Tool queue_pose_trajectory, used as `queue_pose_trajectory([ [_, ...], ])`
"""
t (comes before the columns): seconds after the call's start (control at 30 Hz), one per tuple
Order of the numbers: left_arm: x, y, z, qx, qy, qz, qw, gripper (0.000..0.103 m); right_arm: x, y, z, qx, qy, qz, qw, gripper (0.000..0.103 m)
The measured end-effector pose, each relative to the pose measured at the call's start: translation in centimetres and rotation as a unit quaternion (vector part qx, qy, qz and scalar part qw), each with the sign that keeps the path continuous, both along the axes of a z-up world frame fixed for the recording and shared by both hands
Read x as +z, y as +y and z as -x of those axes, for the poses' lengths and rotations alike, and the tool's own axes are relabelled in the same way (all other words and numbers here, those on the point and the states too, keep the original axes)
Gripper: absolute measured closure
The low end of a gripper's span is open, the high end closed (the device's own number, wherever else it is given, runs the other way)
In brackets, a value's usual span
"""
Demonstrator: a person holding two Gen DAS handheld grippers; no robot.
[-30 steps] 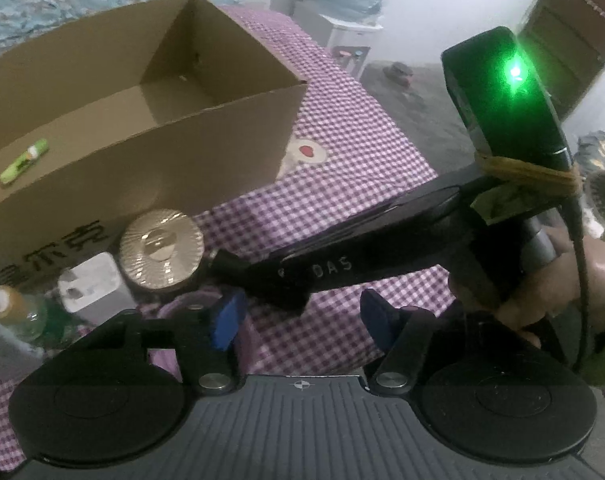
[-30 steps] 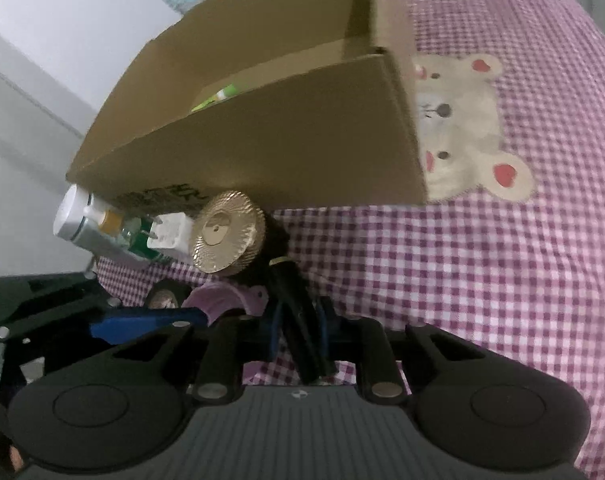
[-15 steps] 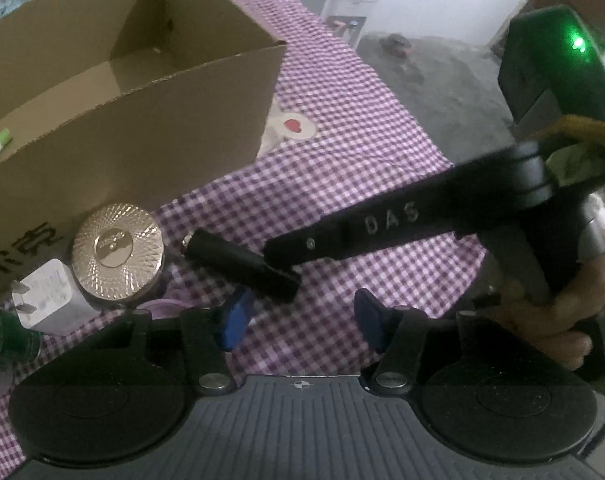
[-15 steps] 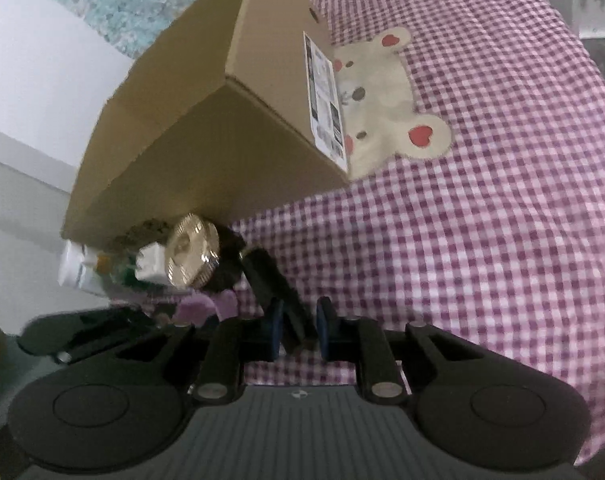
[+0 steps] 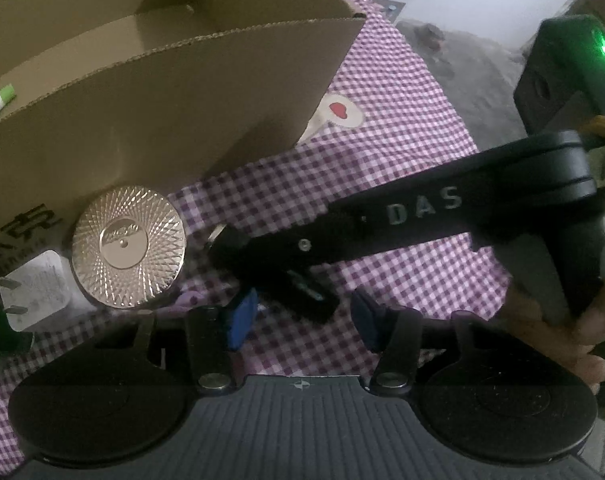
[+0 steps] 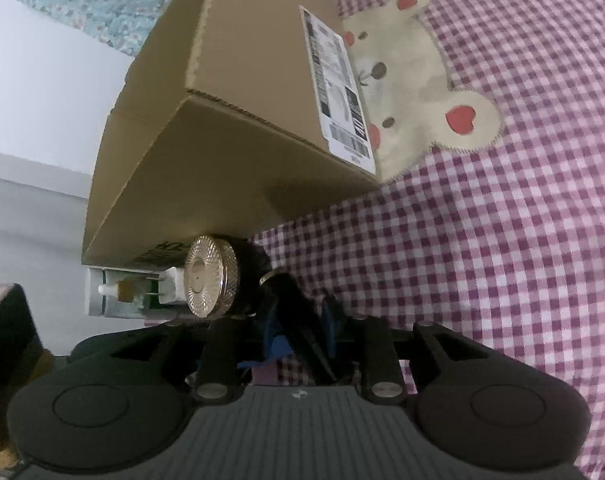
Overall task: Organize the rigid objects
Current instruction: 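Move the right gripper back to the black cylinder beside the jar and grasp it, then carry the black cylinder with the right gripper and release it into the box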
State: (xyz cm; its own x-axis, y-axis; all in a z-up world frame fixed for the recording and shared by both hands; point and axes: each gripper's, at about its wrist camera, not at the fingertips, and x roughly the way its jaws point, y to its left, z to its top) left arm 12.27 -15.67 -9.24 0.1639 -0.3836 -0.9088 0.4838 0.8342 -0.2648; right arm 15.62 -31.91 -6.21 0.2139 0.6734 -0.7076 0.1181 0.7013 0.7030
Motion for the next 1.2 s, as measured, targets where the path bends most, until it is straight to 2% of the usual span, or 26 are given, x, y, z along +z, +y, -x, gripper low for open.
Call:
queue_pose_trajectory([
  [0.07, -0.1, -0.1, -0.3, -0.001, -0.004, -0.004, 1.0000, 0.053, 0.0, -1.1, 0.1, -0.002, 0.008, -0.011, 1.000, 0.076],
  [0.33, -0.1, -0.4, -0.9, 0.004, -0.024, -0.030, 0.9992, 0.073, -0.3, -1.6, 0.0, -0.004, 0.016, -0.027, 0.999, 0.076],
  [0.63, 1.4, -0.3, 0.0, 0.004, -0.035, -0.011, 0.9993, 0.076, -0.3, -2.9, 1.4, -0.051, 0.004, -0.047, 0.998, 0.079],
  [0.77, 4.0, 0.3, 1.2, -0.002, -0.059, 0.013, 0.9982, 0.076, 2.6, -2.8, 2.6, -0.061, -0.024, -0.034, 0.997, 0.079],
  [0.97, 10.1, 3.2, 2.4, 0.014, -0.119, 0.056, 0.9912, 0.076, 10.1, -0.8, 3.5, -0.047, -0.109, -0.009, 0.993, 0.079],
  [1.1, 13.2, 6.2, 1.3, 0.046, -0.158, 0.065, 0.9843, 0.076, 14.4, 2.4, 1.4, -0.016, -0.162, -0.011, 0.987, 0.079],
  [1.2, 14.0, 8.5, -0.6, 0.083, -0.166, 0.061, 0.9807, 0.076, 15.8, 5.3, -1.6, 0.010, -0.175, -0.019, 0.984, 0.079],
])
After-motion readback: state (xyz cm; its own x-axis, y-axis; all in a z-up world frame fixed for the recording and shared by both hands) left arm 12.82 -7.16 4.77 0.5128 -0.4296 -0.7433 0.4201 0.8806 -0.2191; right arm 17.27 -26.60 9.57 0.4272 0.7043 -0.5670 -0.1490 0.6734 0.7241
